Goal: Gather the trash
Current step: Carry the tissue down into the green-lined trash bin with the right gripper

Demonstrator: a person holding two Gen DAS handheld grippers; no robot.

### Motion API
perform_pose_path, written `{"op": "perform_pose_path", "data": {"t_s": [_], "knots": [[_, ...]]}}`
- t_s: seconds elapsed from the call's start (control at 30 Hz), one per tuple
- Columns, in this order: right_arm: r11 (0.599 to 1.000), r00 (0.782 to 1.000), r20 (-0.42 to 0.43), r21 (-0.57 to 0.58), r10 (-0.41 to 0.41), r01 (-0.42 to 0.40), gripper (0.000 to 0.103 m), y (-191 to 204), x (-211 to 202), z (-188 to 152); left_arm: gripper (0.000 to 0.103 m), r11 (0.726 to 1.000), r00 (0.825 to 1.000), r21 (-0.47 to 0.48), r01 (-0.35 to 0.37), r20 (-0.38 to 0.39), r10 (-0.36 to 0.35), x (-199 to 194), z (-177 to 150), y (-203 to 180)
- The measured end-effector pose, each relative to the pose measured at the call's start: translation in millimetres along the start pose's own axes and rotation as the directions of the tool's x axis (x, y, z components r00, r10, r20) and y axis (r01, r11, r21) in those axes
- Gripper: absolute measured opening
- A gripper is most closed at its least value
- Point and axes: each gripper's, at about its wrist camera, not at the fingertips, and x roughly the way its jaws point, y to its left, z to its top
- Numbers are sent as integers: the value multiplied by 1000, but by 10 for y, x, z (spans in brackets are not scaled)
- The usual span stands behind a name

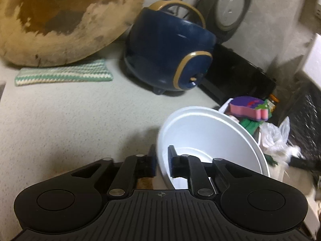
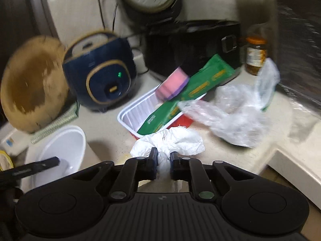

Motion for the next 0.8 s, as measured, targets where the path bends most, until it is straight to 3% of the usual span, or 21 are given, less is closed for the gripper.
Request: {"op": "perform_pose_path", "data": {"t_s": [0.07,0.2,0.37,0.43,0.6,0.7,0.8], "knots": [[999,999,19,-3,-41,41,12,-51,-160,-47,13,999,1000,-44,29,1,-29,-15,22,-1],[991,992,24,-41,-125,126,12,-182,-370,-238,14,996,995,-33,82,52,-81,-135,23,-161],[987,988,-20,-37,-155,155,12,-499,-455,-490,13,988,985,-48,146,95,-141,-264,14,-496],[987,987,-14,-19,-162,161,12,-644,-528,-555,13,983,980,-7,183,87,-182,-254,0,-738],[975,976,-7,40,-218,218,12,-1072,-748,-724,13,941,948,117,318,-21,-318,-93,-162,-1513],[961,964,-13,71,-266,266,12,-1321,-902,-892,13,895,912,189,405,-147,-382,86,-375,-1971],[950,955,-36,102,-294,296,12,-1515,-1023,-1090,14,845,865,248,474,-313,-393,318,-675,-2399]]}}
